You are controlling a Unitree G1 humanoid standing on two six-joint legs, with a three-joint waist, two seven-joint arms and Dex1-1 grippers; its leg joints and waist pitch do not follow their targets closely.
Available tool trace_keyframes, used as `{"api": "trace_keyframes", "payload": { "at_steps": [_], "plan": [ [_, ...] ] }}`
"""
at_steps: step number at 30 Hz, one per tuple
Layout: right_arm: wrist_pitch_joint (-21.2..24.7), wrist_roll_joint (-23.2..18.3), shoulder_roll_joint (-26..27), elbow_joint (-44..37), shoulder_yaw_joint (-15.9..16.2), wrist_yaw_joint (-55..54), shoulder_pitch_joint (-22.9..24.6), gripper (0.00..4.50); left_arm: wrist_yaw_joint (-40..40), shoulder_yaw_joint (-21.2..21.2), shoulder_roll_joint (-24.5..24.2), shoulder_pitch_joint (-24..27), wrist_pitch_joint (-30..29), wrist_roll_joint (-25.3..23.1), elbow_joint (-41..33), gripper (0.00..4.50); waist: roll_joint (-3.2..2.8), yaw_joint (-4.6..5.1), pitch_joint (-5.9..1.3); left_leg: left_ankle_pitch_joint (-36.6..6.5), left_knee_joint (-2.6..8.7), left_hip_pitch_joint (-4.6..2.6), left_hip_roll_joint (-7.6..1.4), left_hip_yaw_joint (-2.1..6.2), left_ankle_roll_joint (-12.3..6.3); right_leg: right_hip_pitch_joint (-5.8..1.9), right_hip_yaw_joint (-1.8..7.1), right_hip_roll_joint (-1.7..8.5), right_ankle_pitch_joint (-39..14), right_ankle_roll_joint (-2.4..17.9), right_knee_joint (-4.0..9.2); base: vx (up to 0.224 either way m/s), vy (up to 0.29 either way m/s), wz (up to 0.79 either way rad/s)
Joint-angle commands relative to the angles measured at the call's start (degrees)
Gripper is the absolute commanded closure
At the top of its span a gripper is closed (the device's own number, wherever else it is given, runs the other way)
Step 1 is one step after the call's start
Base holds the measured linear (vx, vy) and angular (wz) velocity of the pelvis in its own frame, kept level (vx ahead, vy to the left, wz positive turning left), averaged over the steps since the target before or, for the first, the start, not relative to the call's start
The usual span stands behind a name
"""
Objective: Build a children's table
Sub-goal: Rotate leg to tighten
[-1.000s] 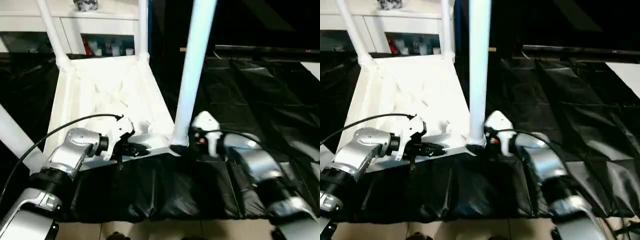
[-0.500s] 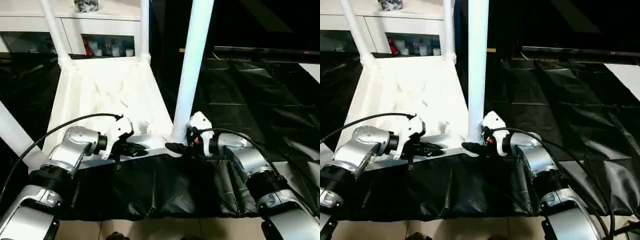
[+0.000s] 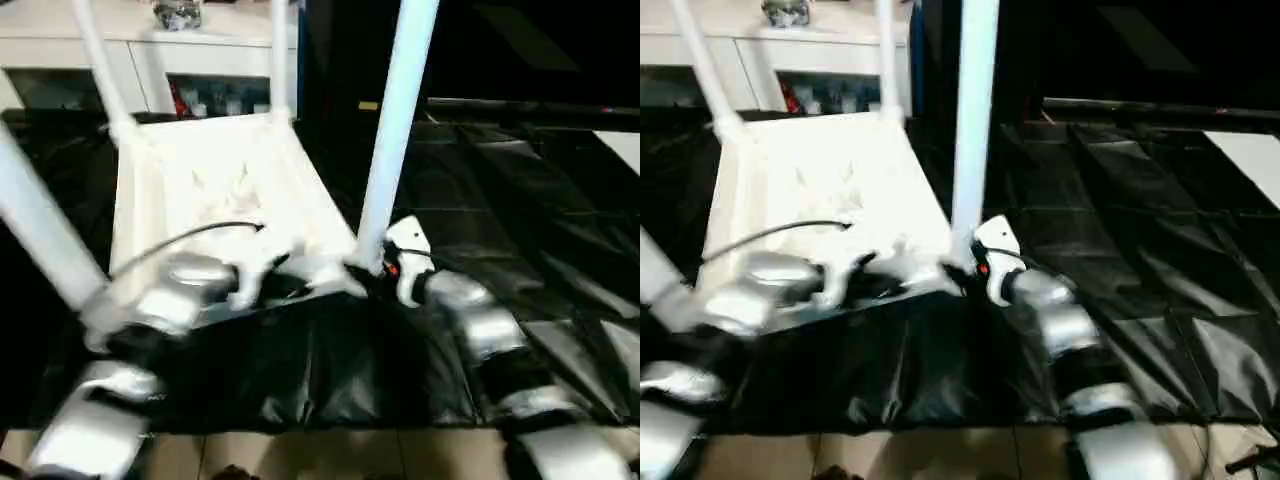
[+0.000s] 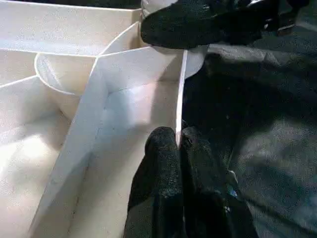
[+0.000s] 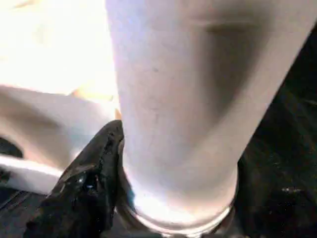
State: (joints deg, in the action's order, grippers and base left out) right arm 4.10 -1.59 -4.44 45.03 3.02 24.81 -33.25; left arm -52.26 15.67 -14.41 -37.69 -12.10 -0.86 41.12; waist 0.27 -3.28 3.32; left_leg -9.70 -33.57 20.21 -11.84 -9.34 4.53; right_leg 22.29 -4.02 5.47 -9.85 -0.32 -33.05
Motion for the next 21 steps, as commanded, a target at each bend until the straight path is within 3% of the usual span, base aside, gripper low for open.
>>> {"api": "trace_keyframes", "payload": {
  "at_steps": [1,2,3,5,8,13,15,16,18,21],
  "plan": [
    [-2.3,0.7,8.0,-1.9,8.1,5.9,0.8,1.77,4.6,3.6,5.4,-1.4,0.3,-1.1,1.4,4.50,-0.78,1.24,-2.41,-34.8,4.57,-2.52,-0.47,1.19,1.97,-0.42,-1.33,1.92,-40.1,2.2,7.44,-0.031,0.065,-0.08],
    [-2.7,0.6,7.8,-2.3,7.9,6.0,0.9,1.77,4.5,3.6,5.3,-1.5,0.5,-1.4,1.5,4.50,-1.00,1.27,-2.66,-36.5,5.35,-2.01,-0.88,1.48,1.76,-1.61,-1.62,1.92,-36.3,2.5,7.11,0.003,0.070,-0.07],
    [-3.0,0.6,7.6,-2.5,7.5,5.5,0.9,1.42,4.4,3.5,5.1,-1.4,0.6,-1.6,1.6,4.50,-1.15,1.54,-2.59,-38.3,6.02,-2.08,-1.15,1.75,1.76,-1.88,-1.72,2.09,-33.6,3.6,6.78,0.012,0.056,-0.04],
    [-4.1,-0.2,5.3,-2.6,5.3,6.1,0.7,1.08,2.9,3.4,3.4,-1.2,1.9,-2.6,1.8,4.50,-0.77,2.01,-2.73,-37.2,5.95,-1.63,-0.83,1.76,1.80,-2.15,-1.73,2.73,-33.6,3.9,6.93,0.006,0.028,-0.02],
    [-5.1,-1.0,2.1,-2.1,3.7,9.5,0.1,0.85,0.5,3.2,1.4,-0.8,3.8,-3.0,1.9,4.50,-0.53,1.90,-2.73,-34.2,5.12,-2.06,-0.30,1.37,0.88,-1.37,-1.65,3.50,-37.9,3.5,7.76,0.000,0.000,0.00],
    [-4.9,-2.4,-2.5,-3.0,4.1,18.5,0.7,0.45,-4.0,2.5,-0.7,0.3,5.6,-1.9,0.8,4.50,-0.42,1.58,-2.92,-31.9,5.54,-1.21,-0.68,1.27,0.07,-1.70,-0.87,3.54,-34.4,4.8,6.90,0.000,0.000,0.00],
    [-4.4,-3.2,-5.2,-4.4,5.0,25.1,1.5,0.45,-8.8,2.3,-2.3,1.6,6.8,-0.4,-1.1,4.50,-0.17,1.32,-3.13,-29.6,5.65,-0.82,-0.76,1.08,-0.48,-1.95,-0.37,3.57,-31.9,6.3,6.37,0.000,0.000,0.00],
    [-4.6,-3.3,-6.0,-4.6,5.5,27.1,1.7,0.45,-11.3,2.3,-3.0,2.1,8.0,0.3,-1.8,4.50,0.01,0.95,-3.42,-25.8,5.65,-0.30,-0.93,0.68,-1.45,-2.06,0.37,3.60,-27.2,8.4,5.53,0.000,0.000,0.00],
    [-4.6,-3.5,-7.1,-5.0,6.1,30.7,1.9,0.45,-14.3,2.4,-3.9,2.6,7.7,1.2,-2.8,4.50,0.08,0.66,-3.73,-21.2,5.48,0.09,-0.93,0.17,-2.17,-2.20,0.85,3.41,-21.8,10.7,4.55,0.000,0.000,0.00],
    [-5.1,-3.8,-8.6,-5.6,6.9,36.0,2.1,0.45,-18.0,3.0,-5.5,3.2,8.2,1.8,-3.5,4.50,0.20,-0.30,-3.72,-19.1,4.90,-0.38,-1.10,-0.89,-2.92,-1.57,1.36,3.12,-20.1,12.4,4.01,0.036,-0.030,0.06]
  ]
}}
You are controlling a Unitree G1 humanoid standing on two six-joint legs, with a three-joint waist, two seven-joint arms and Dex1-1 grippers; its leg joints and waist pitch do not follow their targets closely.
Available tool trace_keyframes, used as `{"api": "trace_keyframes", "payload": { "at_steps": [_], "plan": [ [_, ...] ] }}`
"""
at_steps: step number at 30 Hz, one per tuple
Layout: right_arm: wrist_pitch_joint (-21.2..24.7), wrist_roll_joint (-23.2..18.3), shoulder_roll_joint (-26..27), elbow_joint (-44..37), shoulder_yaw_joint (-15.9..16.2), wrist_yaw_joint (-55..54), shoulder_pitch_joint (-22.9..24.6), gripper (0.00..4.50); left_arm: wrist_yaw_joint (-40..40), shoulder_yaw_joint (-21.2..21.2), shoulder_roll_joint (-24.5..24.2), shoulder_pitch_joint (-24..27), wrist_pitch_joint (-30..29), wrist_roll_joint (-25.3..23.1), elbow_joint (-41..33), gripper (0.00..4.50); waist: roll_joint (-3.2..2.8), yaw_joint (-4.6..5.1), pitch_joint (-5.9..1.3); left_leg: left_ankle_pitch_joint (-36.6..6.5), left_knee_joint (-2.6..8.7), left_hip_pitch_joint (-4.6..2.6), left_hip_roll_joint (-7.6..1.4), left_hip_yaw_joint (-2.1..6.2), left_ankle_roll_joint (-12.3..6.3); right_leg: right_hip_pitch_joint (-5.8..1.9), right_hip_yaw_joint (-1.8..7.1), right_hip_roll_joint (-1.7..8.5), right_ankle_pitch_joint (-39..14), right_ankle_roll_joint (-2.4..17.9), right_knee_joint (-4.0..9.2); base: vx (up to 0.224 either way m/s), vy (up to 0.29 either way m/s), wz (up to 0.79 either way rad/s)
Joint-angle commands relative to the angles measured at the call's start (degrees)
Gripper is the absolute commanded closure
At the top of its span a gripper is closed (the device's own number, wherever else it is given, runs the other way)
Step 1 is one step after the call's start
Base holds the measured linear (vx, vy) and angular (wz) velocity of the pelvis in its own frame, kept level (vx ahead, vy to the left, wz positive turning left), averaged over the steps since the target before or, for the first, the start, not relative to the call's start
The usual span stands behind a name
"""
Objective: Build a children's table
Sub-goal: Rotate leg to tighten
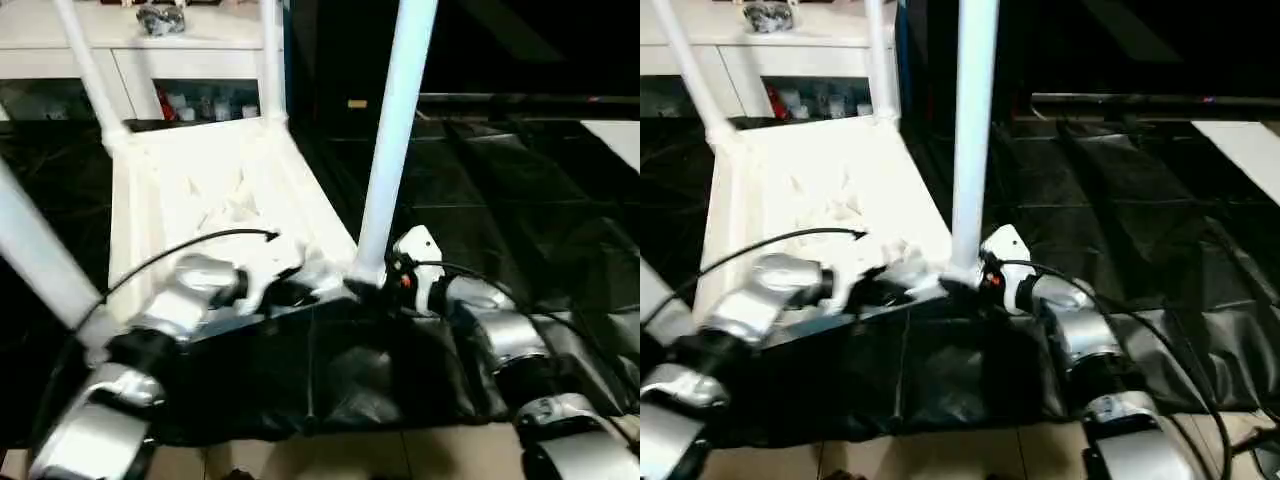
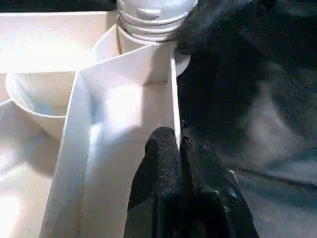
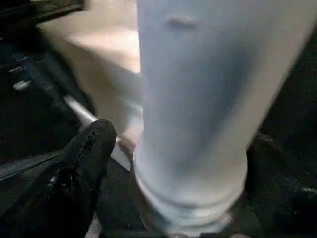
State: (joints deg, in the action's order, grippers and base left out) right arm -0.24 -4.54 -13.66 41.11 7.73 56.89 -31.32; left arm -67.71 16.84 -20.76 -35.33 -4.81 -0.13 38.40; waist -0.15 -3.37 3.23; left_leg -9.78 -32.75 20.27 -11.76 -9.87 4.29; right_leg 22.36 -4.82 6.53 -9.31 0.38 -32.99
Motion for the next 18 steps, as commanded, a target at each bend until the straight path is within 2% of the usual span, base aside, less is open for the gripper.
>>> {"api": "trace_keyframes", "payload": {
  "at_steps": [1,2,3,4,5,7,10,13,18],
  "plan": [
    [-0.8,-0.9,0.5,-1.6,2.2,4.2,0.2,0.45,-2.7,1.9,0.8,0.8,1.1,1.1,-0.8,4.50,0.57,-0.86,-3.73,-17.9,3.89,-0.80,-1.34,-0.67,-2.65,-1.27,2.48,2.00,-19.4,12.3,3.61,0.059,-0.050,0.10],
    [-1.3,-0.8,0.0,-1.1,2.4,5.7,-0.1,0.45,-3.9,1.9,0.2,0.8,2.1,1.0,-0.6,4.50,0.56,-1.01,-3.81,-17.2,3.77,-0.86,-1.35,-0.78,-2.71,-1.25,2.58,1.98,-18.4,12.6,3.47,0.063,-0.056,0.13],
    [-1.6,-0.7,-0.4,-0.7,2.6,6.9,-0.4,0.45,-5.1,2.1,-0.3,0.9,2.5,1.0,-0.5,4.50,0.85,-1.40,-3.95,-15.2,3.48,-0.48,-1.23,-0.97,-2.93,-1.44,2.87,1.70,-16.0,13.0,2.91,0.062,-0.049,0.08],
    [-1.6,-0.8,-0.9,-0.5,2.8,8.2,-0.6,0.70,-6.2,2.2,-0.9,1.0,3.0,0.9,-0.6,4.50,0.97,-1.72,-4.05,-13.4,3.35,-0.05,-1.18,-0.99,-3.17,-1.68,3.03,1.53,-14.1,13.1,2.32,0.062,-0.049,0.08],
    [-1.6,-0.8,-0.9,-0.5,2.9,8.3,-0.7,0.70,-6.3,2.2,-0.9,1.0,3.0,1.0,-0.6,4.50,0.95,-1.84,-4.15,-12.3,3.30,0.14,-1.17,-1.03,-3.35,-1.85,3.05,1.55,-12.8,13.2,2.03,0.055,-0.032,0.02],
    [-1.6,-0.7,-1.4,-0.2,3.4,9.8,-0.9,0.83,-7.6,2.2,-1.3,1.1,3.6,1.3,-0.6,4.50,0.87,-2.11,-4.07,-11.2,3.16,0.15,-1.13,-1.10,-3.33,-1.78,3.05,1.40,-10.5,13.9,1.67,0.000,0.000,0.00],
    [-1.8,-0.3,-1.9,0.2,4.0,11.5,-1.2,1.16,-8.9,1.9,-1.7,1.1,3.7,1.5,-0.6,4.50,0.71,-2.25,-4.05,-11.7,3.26,0.15,-1.19,-0.99,-3.04,-1.91,2.98,1.47,-11.4,13.7,1.64,0.000,0.000,0.00],
    [-2.8,0.6,-2.1,1.6,4.9,13.5,-1.9,1.51,-11.5,1.8,-2.6,0.8,4.2,1.9,0.0,4.50,0.70,-2.16,-3.89,-13.8,3.51,-0.01,-1.29,-0.93,-2.16,-1.73,2.99,1.39,-14.0,13.3,1.87,0.000,0.000,0.00],
    [-3.0,0.8,-1.8,2.2,5.1,14.2,-2.1,1.75,-12.1,1.7,-2.8,0.4,4.5,1.8,0.5,4.50,0.80,-2.06,-3.77,-15.8,3.72,-0.10,-1.33,-0.86,-1.30,-1.65,3.15,1.47,-16.4,12.5,2.10,0.000,0.000,0.00]
  ]
}}
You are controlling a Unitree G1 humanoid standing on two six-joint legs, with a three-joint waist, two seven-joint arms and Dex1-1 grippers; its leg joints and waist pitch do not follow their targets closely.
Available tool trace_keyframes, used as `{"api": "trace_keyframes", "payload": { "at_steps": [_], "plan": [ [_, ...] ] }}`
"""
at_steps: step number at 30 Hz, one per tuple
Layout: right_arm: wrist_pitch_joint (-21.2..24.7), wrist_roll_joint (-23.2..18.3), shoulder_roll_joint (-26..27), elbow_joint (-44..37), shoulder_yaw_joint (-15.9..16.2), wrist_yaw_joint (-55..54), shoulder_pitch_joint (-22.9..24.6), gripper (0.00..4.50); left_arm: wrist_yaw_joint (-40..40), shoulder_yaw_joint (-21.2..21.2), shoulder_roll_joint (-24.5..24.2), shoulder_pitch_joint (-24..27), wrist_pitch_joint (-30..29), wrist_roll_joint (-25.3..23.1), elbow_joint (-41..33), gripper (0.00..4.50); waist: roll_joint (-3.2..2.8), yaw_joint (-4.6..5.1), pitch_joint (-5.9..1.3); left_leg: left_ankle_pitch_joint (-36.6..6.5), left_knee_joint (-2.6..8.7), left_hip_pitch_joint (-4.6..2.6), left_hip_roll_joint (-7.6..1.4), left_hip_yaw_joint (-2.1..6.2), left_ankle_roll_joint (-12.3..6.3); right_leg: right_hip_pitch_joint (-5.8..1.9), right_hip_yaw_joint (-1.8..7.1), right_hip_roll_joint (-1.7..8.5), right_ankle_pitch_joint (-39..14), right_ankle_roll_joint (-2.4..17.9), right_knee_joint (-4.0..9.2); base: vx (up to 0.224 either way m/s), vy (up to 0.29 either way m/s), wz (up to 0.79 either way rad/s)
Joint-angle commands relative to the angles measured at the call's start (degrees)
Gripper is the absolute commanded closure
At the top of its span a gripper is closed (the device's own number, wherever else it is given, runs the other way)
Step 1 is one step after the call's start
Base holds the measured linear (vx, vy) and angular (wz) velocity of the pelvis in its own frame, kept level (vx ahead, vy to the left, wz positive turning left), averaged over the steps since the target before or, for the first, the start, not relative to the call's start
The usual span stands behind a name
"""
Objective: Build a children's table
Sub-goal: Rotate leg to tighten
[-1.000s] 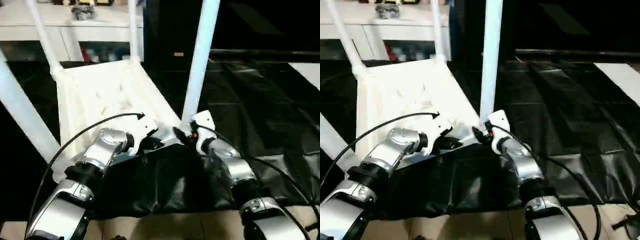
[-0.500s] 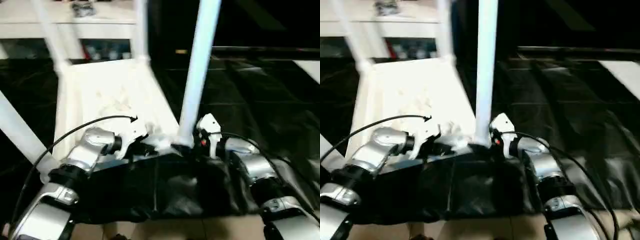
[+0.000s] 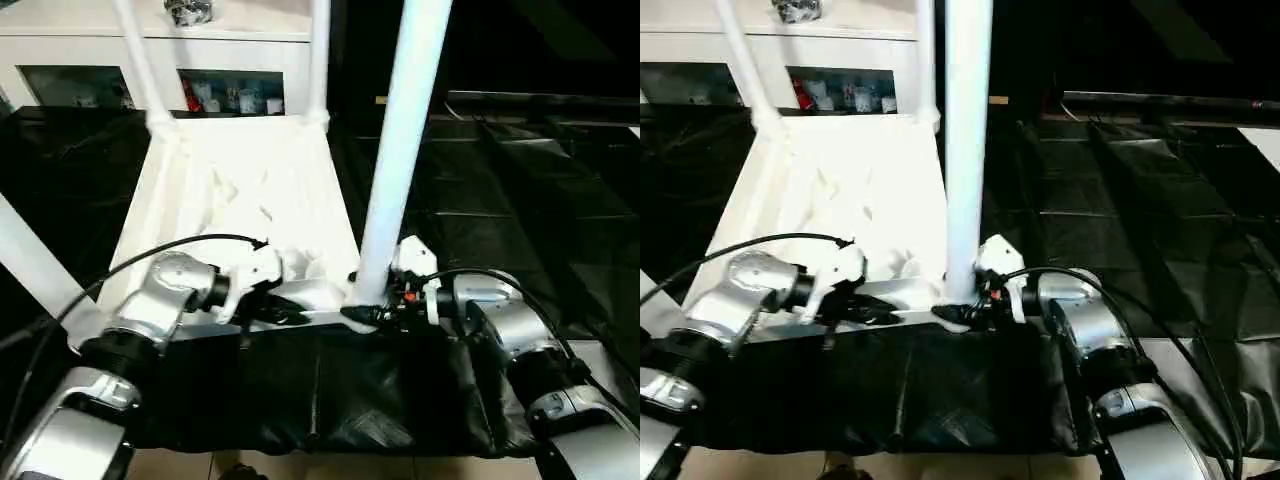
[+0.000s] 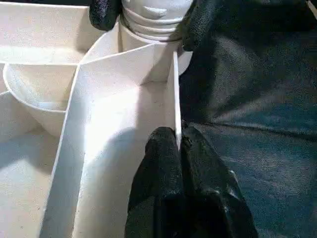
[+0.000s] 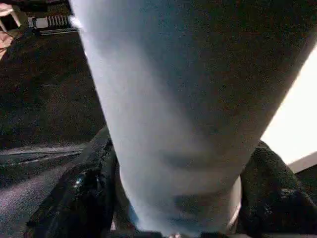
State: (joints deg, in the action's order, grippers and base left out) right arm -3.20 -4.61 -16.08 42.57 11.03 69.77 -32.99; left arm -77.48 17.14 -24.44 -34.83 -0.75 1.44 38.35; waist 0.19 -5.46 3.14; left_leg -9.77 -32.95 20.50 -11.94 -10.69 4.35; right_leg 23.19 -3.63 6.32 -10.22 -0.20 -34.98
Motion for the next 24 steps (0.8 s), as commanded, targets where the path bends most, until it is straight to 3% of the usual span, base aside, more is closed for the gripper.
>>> {"api": "trace_keyframes", "payload": {
  "at_steps": [1,6,10,15,17,20,22,24],
  "plan": [
    [0.1,0.8,0.9,0.9,1.9,1.4,-0.5,1.75,-2.4,1.3,0.8,-0.3,0.5,0.2,0.9,4.50,0.46,0.08,-3.67,-16.0,3.93,-0.33,-1.13,-0.04,-1.30,-2.47,1.97,1.67,-15.8,13.0,4.13,0.000,0.000,0.00],
    [1.8,-0.3,2.8,0.4,0.6,-1.7,0.6,1.77,1.7,0.1,2.1,-1.1,-1.0,-0.3,2.4,4.50,0.46,0.19,-3.66,-16.2,3.95,-0.39,-1.15,-0.05,-1.24,-2.40,2.00,1.67,-16.2,12.8,4.23,0.000,0.000,0.00],
    [2.7,1.5,5.5,-0.5,-0.8,-12.7,2.4,1.78,8.4,-0.7,4.7,-1.7,-3.7,-1.3,3.1,4.50,0.67,0.46,-3.28,-18.2,4.29,-0.45,-1.07,0.18,-0.15,-2.20,2.02,1.86,-22.1,10.7,4.90,0.000,0.000,0.00],
    [6.6,3.5,12.4,1.1,-4.3,-33.4,2.5,1.78,18.7,-1.0,10.6,-3.4,-6.7,-3.3,4.7,4.50,0.77,1.49,-2.67,-24.1,4.33,-1.35,-0.40,0.92,2.25,-1.04,1.48,2.06,-37.7,4.7,6.95,-0.011,0.001,0.00],
    [8.1,3.7,15.6,2.4,-5.8,-40.8,1.5,1.78,22.7,-0.9,13.4,-4.3,-7.2,-4.1,6.1,4.50,0.27,2.25,-2.62,-27.2,4.36,-1.67,-0.27,1.40,2.52,-0.89,0.67,1.98,-40.6,3.0,7.89,-0.052,0.008,-0.03],
    [5.7,4.6,17.4,1.8,-4.5,-40.7,1.5,1.78,24.3,-0.7,15.1,-4.7,-6.7,-4.6,6.9,4.50,0.17,2.81,-2.84,-29.2,4.87,-1.58,-0.36,1.73,1.52,-1.49,0.02,1.87,-37.7,3.0,8.36,0.000,0.000,0.00],
    [4.6,4.7,17.7,1.1,-4.2,-40.7,1.7,1.22,24.6,-0.4,15.2,-4.8,-6.1,-5.3,7.1,4.50,0.03,2.71,-2.93,-28.9,5.07,-1.59,-0.42,1.72,1.17,-1.52,0.19,1.93,-36.1,3.5,8.40,0.000,0.000,0.00],
    [3.7,3.8,16.7,0.0,-4.9,-39.2,1.9,1.02,24.2,-0.4,14.6,-4.8,-4.8,-5.9,7.3,4.50,0.08,2.80,-2.86,-29.3,5.27,-1.54,-0.53,1.69,0.96,-1.48,0.38,1.84,-34.3,4.4,8.27,0.000,0.000,0.00]
  ]
}}
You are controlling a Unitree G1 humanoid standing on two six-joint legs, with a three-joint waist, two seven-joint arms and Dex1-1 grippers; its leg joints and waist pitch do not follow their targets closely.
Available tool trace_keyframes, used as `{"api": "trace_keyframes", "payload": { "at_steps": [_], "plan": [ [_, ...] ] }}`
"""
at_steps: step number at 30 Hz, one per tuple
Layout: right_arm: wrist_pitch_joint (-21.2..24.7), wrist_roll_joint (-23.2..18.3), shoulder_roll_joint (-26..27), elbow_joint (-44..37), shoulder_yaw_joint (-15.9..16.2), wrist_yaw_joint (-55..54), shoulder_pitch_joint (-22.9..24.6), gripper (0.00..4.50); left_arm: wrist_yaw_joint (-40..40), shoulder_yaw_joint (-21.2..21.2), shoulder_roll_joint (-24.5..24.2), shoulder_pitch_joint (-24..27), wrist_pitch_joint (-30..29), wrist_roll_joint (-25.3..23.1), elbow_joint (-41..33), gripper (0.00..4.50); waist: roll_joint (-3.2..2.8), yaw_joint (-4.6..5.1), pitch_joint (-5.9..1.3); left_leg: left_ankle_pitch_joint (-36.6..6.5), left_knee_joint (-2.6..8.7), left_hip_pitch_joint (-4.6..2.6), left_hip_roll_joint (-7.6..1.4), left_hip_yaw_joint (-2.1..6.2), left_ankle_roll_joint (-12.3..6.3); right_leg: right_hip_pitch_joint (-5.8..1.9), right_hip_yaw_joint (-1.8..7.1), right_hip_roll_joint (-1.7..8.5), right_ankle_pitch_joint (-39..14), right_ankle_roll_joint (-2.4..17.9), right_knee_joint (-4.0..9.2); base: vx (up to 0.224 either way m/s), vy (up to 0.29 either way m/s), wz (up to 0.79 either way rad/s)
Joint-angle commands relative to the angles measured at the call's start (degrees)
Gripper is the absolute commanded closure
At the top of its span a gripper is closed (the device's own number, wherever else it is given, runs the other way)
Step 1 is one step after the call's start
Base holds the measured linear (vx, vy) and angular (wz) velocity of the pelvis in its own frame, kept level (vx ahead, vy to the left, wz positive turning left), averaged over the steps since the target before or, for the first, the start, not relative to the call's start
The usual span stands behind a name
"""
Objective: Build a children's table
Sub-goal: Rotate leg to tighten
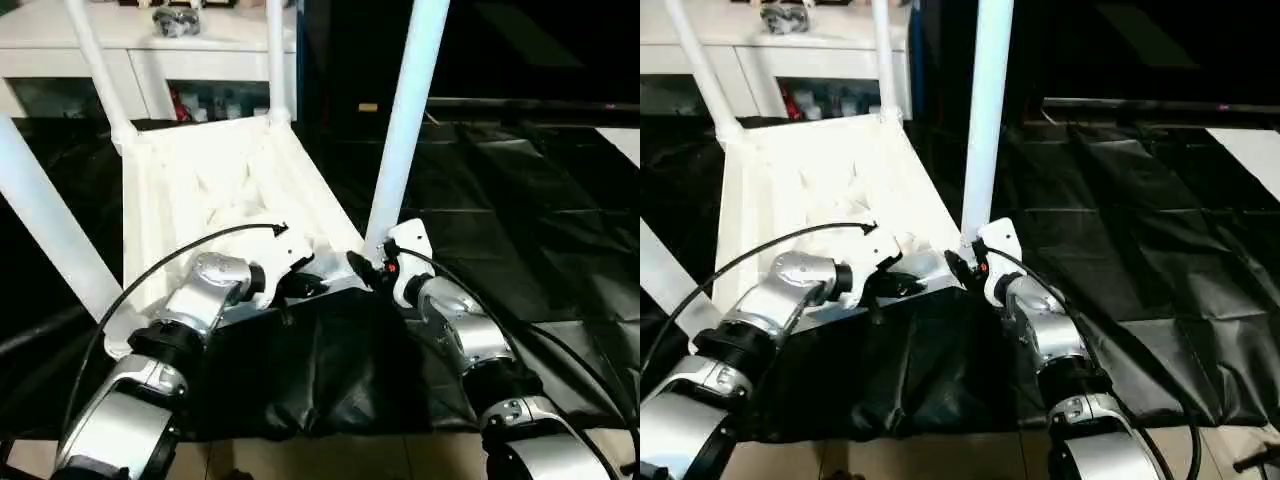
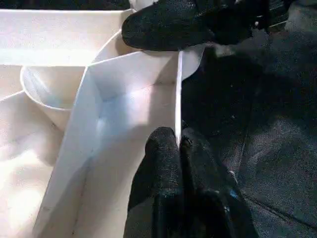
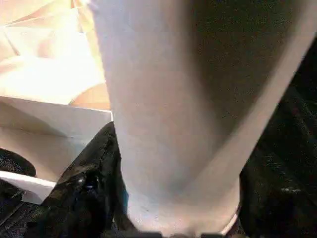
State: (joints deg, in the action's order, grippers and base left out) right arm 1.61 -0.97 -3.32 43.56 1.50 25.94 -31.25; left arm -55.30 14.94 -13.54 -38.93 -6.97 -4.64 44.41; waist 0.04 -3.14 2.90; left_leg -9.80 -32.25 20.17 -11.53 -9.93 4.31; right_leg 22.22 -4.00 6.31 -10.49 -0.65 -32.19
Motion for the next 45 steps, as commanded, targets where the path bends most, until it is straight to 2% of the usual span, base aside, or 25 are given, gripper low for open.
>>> {"api": "trace_keyframes", "payload": {
  "at_steps": [1,2,4,6,7,9,10,12,13,14,16,18,20,22,25,28,30,36,38,39,41,42,44,45],
  "plan": [
    [-1.1,-0.3,3.2,-1.2,4.3,5.8,0.2,1.02,1.4,1.6,3.3,-0.6,2.0,0.2,1.2,4.50,0.27,0.52,-2.70,-29.0,4.72,-1.07,-1.01,0.91,0.85,-0.67,0.92,1.85,-32.4,5.5,5.27,0.000,0.000,0.00],
    [-1.7,-0.6,1.4,-1.8,4.4,9.0,0.5,0.72,0.4,1.3,2.5,-0.6,2.8,0.3,1.3,4.50,0.39,0.44,-2.69,-28.9,4.76,-0.98,-1.00,0.84,0.49,-0.73,1.10,1.87,-31.3,6.0,5.14,0.000,0.000,0.00],
    [-2.4,-0.4,-0.8,-2.2,5.3,12.4,0.8,0.58,-2.5,1.0,1.6,-0.2,4.4,1.2,1.0,4.50,0.65,0.18,-2.72,-28.2,4.56,-1.20,-0.92,0.57,-0.26,-0.50,1.41,2.00,-30.8,6.7,5.16,0.000,0.000,0.00],
    [-3.0,-0.6,-2.9,-2.0,5.8,15.9,1.0,0.40,-4.6,0.7,0.6,0.2,5.0,1.9,0.5,4.50,0.68,0.05,-2.91,-26.6,4.59,-0.79,-0.96,0.57,-0.83,-0.98,1.55,2.18,-29.6,7.1,4.89,0.000,0.000,0.00],
    [-3.2,-1.0,-3.9,-2.0,5.9,18.1,1.0,0.40,-6.3,0.5,0.2,0.4,6.0,2.5,0.1,4.50,0.78,-0.05,-2.97,-24.6,4.67,-0.44,-1.12,0.45,-1.20,-1.14,1.73,2.20,-27.2,7.9,4.58,0.000,0.000,0.00],
    [-3.8,-1.6,-6.3,-1.9,6.2,23.4,0.8,0.40,-10.9,0.3,-0.9,1.1,6.2,4.1,-1.3,4.50,0.90,-0.39,-3.20,-20.7,4.47,-0.29,-1.15,0.03,-2.16,-1.39,2.03,2.11,-22.2,9.9,3.93,0.000,0.000,0.00],
    [-3.8,-1.9,-7.2,-2.0,6.5,25.9,0.8,0.40,-13.1,0.5,-1.4,1.4,6.3,4.6,-1.8,4.50,0.96,-0.63,-3.18,-19.4,4.30,-0.29,-1.25,-0.19,-2.67,-1.38,2.12,2.15,-20.8,10.9,3.71,0.000,0.000,0.00],
    [-4.0,-2.1,-8.2,-2.1,7.0,29.0,0.8,0.40,-15.4,0.6,-2.1,1.6,6.4,5.1,-2.3,4.50,1.00,-0.97,-3.19,-18.3,4.14,-0.20,-1.36,-0.35,-3.03,-1.41,2.23,2.12,-19.7,11.7,3.38,0.000,0.000,0.00],
    [-3.8,-2.7,-9.1,-2.4,7.3,32.7,0.8,0.40,-17.6,0.7,-2.7,1.8,6.8,5.6,-2.7,4.50,1.00,-1.29,-3.25,-17.8,3.79,-0.35,-1.45,-0.65,-3.23,-1.14,2.42,2.00,-18.7,12.4,2.96,0.000,0.000,0.00],
    [-3.5,-3.1,-9.7,-2.6,7.5,34.8,0.8,0.40,-18.8,0.8,-3.1,1.9,6.7,6.0,-2.9,4.50,1.18,-1.44,-3.36,-17.1,3.70,-0.14,-1.41,-0.72,-3.43,-1.41,2.39,1.92,-18.0,12.5,2.70,0.000,0.000,0.00],
    [-3.8,-3.2,-10.5,-2.3,8.1,37.3,0.6,0.40,-20.5,0.9,-3.6,2.0,7.1,6.2,-2.9,4.50,1.09,-2.01,-3.56,-14.1,3.41,0.19,-1.53,-0.95,-3.89,-1.51,2.40,1.95,-15.3,12.8,2.18,0.052,-0.035,0.02],
    [-3.8,-3.4,-11.3,-2.0,8.9,40.6,0.3,0.40,-22.6,1.2,-4.5,2.0,7.2,6.2,-2.8,4.50,1.03,-2.38,-3.62,-13.4,3.14,-0.20,-1.70,-1.26,-4.04,-1.16,2.41,1.87,-13.7,13.6,1.90,0.026,-0.014,0.03],
    [-3.3,-3.5,-11.9,-1.9,9.7,43.5,0.0,0.74,-24.5,1.5,-5.3,2.1,7.5,6.3,-2.6,4.50,0.97,-2.62,-3.71,-11.2,2.98,0.23,-1.68,-1.35,-4.18,-1.50,2.37,1.76,-9.7,14.7,1.16,0.000,0.000,0.00],
    [-3.2,-3.5,-12.3,-1.7,10.4,45.6,-0.3,0.74,-26.0,1.4,-5.8,2.0,7.5,6.2,-2.4,4.50,1.03,-2.71,-3.68,-10.9,2.93,0.25,-1.62,-1.34,-4.15,-1.57,2.34,1.70,-9.2,14.8,1.05,0.000,0.000,0.00],
    [-3.3,-3.4,-12.5,-1.4,10.8,47.0,-0.6,1.16,-27.5,1.3,-6.3,1.9,7.8,6.3,-2.3,4.50,0.96,-2.80,-3.63,-11.8,3.01,0.19,-1.71,-1.27,-3.74,-1.61,2.34,1.76,-10.1,14.7,1.02,0.000,0.000,0.00],
    [-3.0,-3.5,-12.3,-1.0,10.9,48.1,-1.1,1.26,-28.4,1.3,-6.8,1.6,7.7,6.2,-2.0,4.50,0.87,-2.84,-3.61,-13.2,3.15,-0.05,-1.82,-1.25,-3.04,-1.43,2.35,1.76,-11.5,14.5,1.11,0.000,0.000,0.00],
    [-2.5,-3.8,-12.1,-0.9,10.8,48.6,-1.1,1.58,-28.6,1.1,-6.9,1.5,7.5,6.2,-1.8,4.50,0.85,-2.89,-3.58,-13.5,3.18,-0.07,-1.83,-1.27,-2.93,-1.41,2.40,1.78,-11.7,14.5,1.13,0.000,0.000,0.00],
    [-1.2,-5.0,-10.5,-2.0,9.6,46.1,0.1,1.79,-25.5,0.4,-6.4,1.1,6.7,5.4,-0.7,4.50,0.86,-2.90,-3.54,-13.5,3.24,0.17,-1.76,-1.20,-2.46,-1.55,2.42,1.87,-12.2,14.0,1.17,0.000,0.000,0.00],
    [-0.2,-3.7,-7.9,-2.0,7.4,35.7,0.6,1.80,-17.2,-0.9,-4.4,-0.5,4.6,3.6,1.1,4.50,0.88,-2.94,-3.31,-15.0,3.40,-0.09,-1.79,-1.18,-1.71,-1.20,2.52,1.94,-15.2,13.1,1.53,0.000,0.000,0.00],
    [-0.3,-2.5,-7.0,-1.7,7.0,31.3,0.6,1.81,-14.6,-1.3,-3.6,-1.1,3.9,3.2,1.4,4.50,0.90,-2.59,-3.07,-16.5,3.64,-0.19,-1.67,-1.06,-0.37,-0.99,2.61,2.00,-18.7,12.0,1.90,0.000,0.000,0.00],
    [1.7,-0.4,-4.5,-0.5,5.6,20.3,0.3,1.81,-9.5,-2.0,-1.5,-2.1,1.6,2.7,1.5,4.50,1.09,-2.07,-2.91,-18.2,3.90,-0.19,-1.45,-0.68,1.42,-1.03,2.51,2.13,-24.1,10.0,2.39,0.000,0.000,0.00],
    [2.4,-0.2,-3.9,-0.4,5.1,18.0,0.3,1.82,-8.3,-2.2,-0.9,-2.3,1.1,2.6,1.4,4.50,1.30,-1.72,-2.93,-19.2,4.00,-0.22,-1.28,-0.43,1.67,-1.05,2.35,2.21,-27.5,8.5,2.81,0.000,0.000,0.00],
    [4.2,-0.1,-1.7,-0.6,4.1,12.1,0.3,1.82,-4.8,-2.4,1.0,-2.8,-0.1,2.2,1.2,4.50,1.30,-1.37,-2.94,-19.5,4.01,-0.10,-1.25,-0.34,1.34,-0.93,2.46,2.14,-28.8,7.3,3.11,0.000,0.000,0.00],
    [4.5,0.1,-1.1,-0.7,4.0,10.7,0.4,1.82,-4.2,-2.4,1.5,-2.8,-0.4,2.2,1.1,4.50,1.36,-1.23,-2.86,-20.2,3.97,-0.28,-1.17,-0.37,1.12,-0.58,2.47,2.03,-29.3,7.1,3.34,0.000,0.000,0.00]
  ]
}}
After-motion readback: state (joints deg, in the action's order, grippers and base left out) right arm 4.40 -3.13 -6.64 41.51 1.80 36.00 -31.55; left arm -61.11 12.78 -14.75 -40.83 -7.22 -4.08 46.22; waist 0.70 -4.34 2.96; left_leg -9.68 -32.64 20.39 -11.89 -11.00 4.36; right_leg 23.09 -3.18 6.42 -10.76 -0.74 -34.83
